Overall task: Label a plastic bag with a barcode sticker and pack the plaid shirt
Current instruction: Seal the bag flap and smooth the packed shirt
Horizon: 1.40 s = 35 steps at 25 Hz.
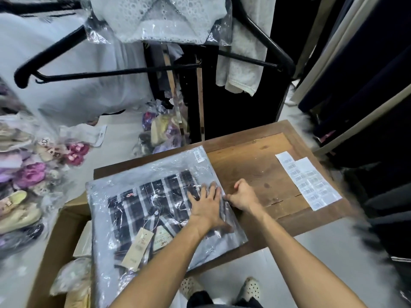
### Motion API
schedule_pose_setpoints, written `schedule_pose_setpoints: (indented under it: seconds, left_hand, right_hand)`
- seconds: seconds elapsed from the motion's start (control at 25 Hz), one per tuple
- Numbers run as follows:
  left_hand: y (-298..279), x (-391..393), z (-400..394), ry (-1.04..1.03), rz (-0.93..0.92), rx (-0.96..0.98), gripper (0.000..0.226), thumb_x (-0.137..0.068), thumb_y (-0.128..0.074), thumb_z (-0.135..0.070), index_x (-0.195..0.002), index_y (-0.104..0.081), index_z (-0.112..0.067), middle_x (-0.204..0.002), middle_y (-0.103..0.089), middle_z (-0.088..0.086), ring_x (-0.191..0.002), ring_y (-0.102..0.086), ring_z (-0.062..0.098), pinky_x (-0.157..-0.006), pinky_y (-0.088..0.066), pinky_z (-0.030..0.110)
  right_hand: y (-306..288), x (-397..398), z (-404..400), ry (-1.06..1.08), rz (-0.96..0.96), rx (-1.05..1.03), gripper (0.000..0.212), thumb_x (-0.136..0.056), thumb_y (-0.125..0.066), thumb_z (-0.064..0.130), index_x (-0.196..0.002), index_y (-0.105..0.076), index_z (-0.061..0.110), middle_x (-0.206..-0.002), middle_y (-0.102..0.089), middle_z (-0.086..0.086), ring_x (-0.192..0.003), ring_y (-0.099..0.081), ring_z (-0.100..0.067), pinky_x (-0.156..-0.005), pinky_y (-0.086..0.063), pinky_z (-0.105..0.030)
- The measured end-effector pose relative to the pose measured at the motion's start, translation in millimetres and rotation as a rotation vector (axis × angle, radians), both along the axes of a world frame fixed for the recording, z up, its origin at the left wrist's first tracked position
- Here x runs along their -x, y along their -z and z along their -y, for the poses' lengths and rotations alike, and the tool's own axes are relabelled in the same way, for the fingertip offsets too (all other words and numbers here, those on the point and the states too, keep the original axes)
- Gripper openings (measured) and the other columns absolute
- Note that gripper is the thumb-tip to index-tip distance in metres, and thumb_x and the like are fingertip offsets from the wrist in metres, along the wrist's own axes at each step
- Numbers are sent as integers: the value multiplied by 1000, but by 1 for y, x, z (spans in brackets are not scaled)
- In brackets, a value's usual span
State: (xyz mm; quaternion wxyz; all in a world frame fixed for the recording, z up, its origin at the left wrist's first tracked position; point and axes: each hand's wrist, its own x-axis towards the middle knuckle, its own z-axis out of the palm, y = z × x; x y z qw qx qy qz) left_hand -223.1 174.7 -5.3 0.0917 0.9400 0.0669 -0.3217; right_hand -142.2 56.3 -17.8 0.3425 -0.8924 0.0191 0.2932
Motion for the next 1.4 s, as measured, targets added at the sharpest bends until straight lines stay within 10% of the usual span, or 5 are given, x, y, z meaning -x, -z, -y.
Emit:
schedule_pose_setpoints:
  seconds: [0.16,0.72,1.0,1.4]
  left_hand:
    - [-8,-5,11,-29,-81,-48,147,-66,-73,-78,-158,21,-12,-167,29,1,-154,22,36,-109,-5,84]
    - [-1,3,12,-78,23,-5,146,-61,-73,-80,-161,15,-19,-168,26,-3,-155,23,28,-113,3,79]
    - [10,42,33,50,203,-33,79,-97,-52,-60,-161,-14,-34,-172,-4,-2,-159,1,23,-116,-7,77]
    - [4,31,35,12,180,-3,83,-93,-61,-55,-161,-18,-34,-168,-11,-4,-158,-3,21,-107,-11,86]
  right_hand:
    - [-13,8,9,-92,14,12,39,-83,-80,23,-99,-46,17,-98,-67,-8,-86,-59,-24,-70,-39,-28]
    - [-10,43,64,-181,-42,-10,42,-73,-84,24,-84,-43,23,-88,-71,-6,-79,-69,-29,-70,-54,-38]
    - [-11,53,69,-245,18,1,27,-86,-72,17,-93,-46,16,-83,-58,-1,-70,-49,-20,-58,-38,-30]
    - [-15,56,86,-362,-189,74,31,-81,-81,9,-86,-53,20,-74,-71,-1,-61,-73,-13,-55,-52,-23]
